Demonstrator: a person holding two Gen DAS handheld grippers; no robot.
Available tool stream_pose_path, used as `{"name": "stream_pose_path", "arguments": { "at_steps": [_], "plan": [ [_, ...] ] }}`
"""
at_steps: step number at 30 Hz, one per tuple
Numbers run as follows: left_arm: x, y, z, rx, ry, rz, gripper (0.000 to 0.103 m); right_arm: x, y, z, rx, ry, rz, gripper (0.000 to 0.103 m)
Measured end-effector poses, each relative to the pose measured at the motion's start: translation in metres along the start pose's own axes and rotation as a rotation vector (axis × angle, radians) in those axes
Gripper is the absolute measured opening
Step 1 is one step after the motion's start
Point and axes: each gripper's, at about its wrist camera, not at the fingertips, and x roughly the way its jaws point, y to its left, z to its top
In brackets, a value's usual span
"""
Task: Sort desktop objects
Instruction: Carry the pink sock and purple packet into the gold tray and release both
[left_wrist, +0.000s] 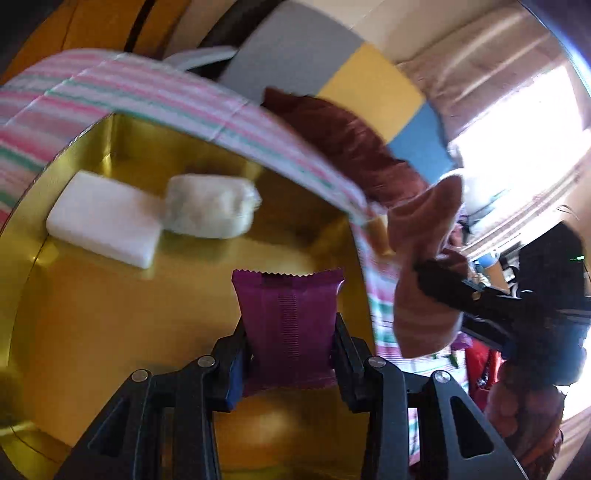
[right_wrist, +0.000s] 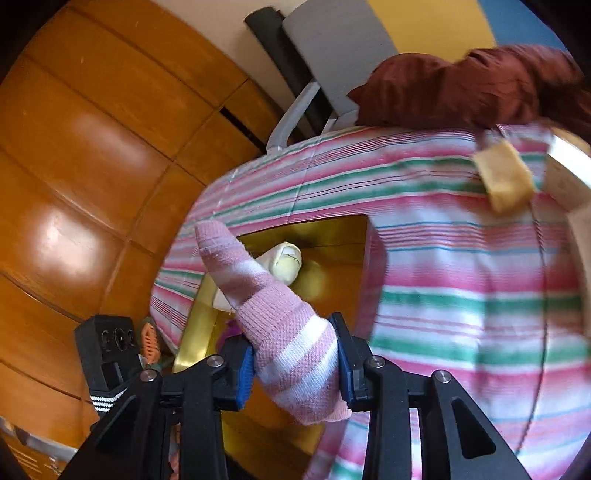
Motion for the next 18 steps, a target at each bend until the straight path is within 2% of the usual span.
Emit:
{"name": "stream_pose_path", "arguments": {
  "at_steps": [7,10,11,12,14,16,18],
  "plan": [
    [0.022,0.020,0.021,-0.041,0.048,0.052,0.040,0.054,0.026,0.020,-0.133,0.022,-0.135,0.037],
    [0.031,0.023,0.030,-0.077,0.057,0.077,0.042,0.066,0.032,0.027,-0.190,-0.019,-0.203,0.048],
    [0.035,0.026,0.033,-0.104,0.066,0.104,0.044,0.067,0.032,0.030,-0.187,-0.039,-0.216,0.060],
    [0.037,0.028,0.036,-0.124,0.067,0.115,0.048,0.066,0.030,0.032,-0.170,-0.052,-0.208,0.066],
    [0.041,0.035,0.042,-0.172,0.061,0.099,0.057,0.060,0.029,0.033,-0.141,-0.076,-0.175,0.068],
    [0.043,0.037,0.046,-0.202,0.059,0.079,0.074,0.051,0.032,0.031,-0.151,-0.098,-0.152,0.069],
    [0.043,0.038,0.049,-0.213,0.067,0.073,0.077,0.042,0.037,0.026,-0.173,-0.123,-0.161,0.073]
  ]
}}
